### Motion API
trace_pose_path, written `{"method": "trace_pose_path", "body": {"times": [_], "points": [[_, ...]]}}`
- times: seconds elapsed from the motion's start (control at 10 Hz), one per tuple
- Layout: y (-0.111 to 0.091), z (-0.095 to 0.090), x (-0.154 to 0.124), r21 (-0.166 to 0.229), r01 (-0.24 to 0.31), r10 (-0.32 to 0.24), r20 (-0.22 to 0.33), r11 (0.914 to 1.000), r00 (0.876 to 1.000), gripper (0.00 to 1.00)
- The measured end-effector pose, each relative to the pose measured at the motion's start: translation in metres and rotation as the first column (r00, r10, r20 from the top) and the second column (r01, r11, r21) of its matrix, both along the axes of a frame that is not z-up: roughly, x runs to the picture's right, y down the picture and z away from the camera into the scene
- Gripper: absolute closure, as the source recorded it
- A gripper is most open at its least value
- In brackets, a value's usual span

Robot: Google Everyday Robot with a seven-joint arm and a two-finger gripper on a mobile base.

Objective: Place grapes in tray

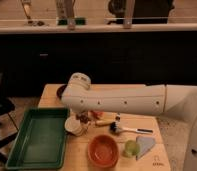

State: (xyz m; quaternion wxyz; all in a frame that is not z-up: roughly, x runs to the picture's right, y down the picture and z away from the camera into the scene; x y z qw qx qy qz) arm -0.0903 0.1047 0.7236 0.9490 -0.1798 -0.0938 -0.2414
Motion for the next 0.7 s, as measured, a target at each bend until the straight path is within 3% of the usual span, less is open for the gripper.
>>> {"method": "trace_pose_path", "body": {"times": [0.7], "points": [[-0.017, -0.012, 0.019, 0.040, -0.003, 0.005, -0.050, 0.9992, 0.999, 0.97]]}}
